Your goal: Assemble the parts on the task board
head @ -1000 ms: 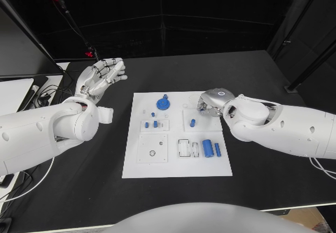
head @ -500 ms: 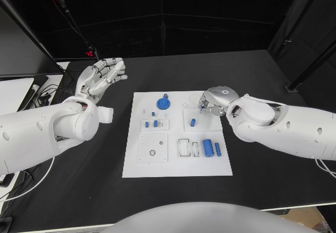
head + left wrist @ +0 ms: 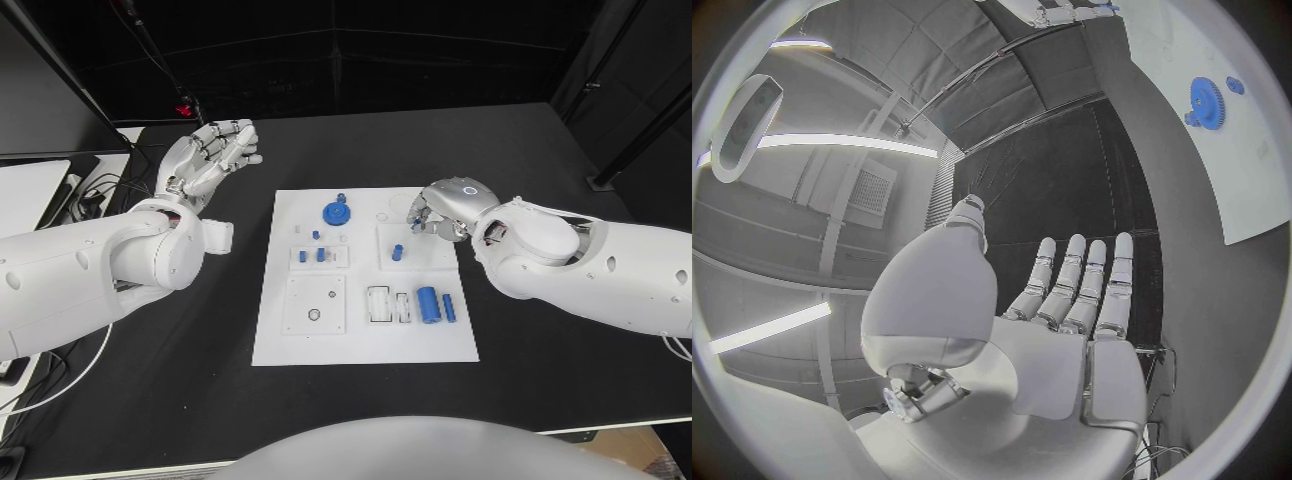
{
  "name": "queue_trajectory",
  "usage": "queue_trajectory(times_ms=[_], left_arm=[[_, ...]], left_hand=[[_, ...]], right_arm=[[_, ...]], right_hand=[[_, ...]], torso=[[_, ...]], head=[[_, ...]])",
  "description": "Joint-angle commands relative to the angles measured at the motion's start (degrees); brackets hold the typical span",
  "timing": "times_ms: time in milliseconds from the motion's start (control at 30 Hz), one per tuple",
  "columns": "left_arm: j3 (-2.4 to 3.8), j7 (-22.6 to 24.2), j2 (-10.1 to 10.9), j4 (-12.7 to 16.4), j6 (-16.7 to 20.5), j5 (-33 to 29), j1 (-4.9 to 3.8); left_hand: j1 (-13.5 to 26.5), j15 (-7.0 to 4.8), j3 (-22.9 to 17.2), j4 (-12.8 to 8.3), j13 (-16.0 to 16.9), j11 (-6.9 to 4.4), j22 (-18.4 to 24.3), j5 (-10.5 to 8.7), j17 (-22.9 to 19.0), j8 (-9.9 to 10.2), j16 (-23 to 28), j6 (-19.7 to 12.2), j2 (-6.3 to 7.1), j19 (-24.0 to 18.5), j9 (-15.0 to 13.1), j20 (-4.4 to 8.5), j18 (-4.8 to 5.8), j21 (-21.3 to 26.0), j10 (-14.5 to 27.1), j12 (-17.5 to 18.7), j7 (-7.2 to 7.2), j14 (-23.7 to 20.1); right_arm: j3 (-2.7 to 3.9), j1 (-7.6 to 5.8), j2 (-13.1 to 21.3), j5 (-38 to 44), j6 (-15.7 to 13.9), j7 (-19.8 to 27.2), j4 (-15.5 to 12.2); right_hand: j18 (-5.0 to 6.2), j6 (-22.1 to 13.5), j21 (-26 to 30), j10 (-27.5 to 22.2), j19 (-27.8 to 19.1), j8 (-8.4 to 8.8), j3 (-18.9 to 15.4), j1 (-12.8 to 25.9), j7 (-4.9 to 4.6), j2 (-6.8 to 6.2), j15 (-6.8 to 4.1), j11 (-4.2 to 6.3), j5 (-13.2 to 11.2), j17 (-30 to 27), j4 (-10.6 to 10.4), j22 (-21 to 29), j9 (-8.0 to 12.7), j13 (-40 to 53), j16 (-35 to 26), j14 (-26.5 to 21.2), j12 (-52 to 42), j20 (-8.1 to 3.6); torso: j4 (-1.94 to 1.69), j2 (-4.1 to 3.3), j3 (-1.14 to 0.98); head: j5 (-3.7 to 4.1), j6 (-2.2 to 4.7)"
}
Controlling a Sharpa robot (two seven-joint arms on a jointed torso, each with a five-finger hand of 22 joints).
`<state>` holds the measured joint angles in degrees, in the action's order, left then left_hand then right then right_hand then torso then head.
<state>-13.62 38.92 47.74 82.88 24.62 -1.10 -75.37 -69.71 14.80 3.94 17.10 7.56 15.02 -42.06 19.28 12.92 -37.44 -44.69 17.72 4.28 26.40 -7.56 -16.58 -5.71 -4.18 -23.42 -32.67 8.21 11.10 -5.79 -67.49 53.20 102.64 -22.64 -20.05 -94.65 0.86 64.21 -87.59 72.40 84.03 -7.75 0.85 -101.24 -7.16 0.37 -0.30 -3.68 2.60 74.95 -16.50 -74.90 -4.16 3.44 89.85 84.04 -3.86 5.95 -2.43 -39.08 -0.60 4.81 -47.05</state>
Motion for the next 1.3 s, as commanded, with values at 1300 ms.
queue_trajectory(times_ms=[1300], left_arm=[[0.06,6.94,-0.84,-0.25,-0.46,-0.06,0.01]], left_hand=[[0.14,-0.1,-0.49,-0.15,-0.16,0.01,0.09,-0.38,-0.33,-0.44,-0.37,-0.55,-0.98,0.31,0.16,0.0,0.43,-0.3,0.67,-0.55,8.76,-0.54]], right_arm=[[0.11,1.41,-10.95,-1.45,3.0,5.62,-4.97]], right_hand=[[-0.04,0.64,0.5,-0.12,4.17,0.55,2.05,-0.53,-0.68,-0.41,0.53,-0.5,0.38,15.05,0.23,-13.92,0.05,-0.02,0.15,5.96,0.38,0.33]], torso=[[-0.06,-0.02,0.05]], head=[[-6.87,-2.95]])
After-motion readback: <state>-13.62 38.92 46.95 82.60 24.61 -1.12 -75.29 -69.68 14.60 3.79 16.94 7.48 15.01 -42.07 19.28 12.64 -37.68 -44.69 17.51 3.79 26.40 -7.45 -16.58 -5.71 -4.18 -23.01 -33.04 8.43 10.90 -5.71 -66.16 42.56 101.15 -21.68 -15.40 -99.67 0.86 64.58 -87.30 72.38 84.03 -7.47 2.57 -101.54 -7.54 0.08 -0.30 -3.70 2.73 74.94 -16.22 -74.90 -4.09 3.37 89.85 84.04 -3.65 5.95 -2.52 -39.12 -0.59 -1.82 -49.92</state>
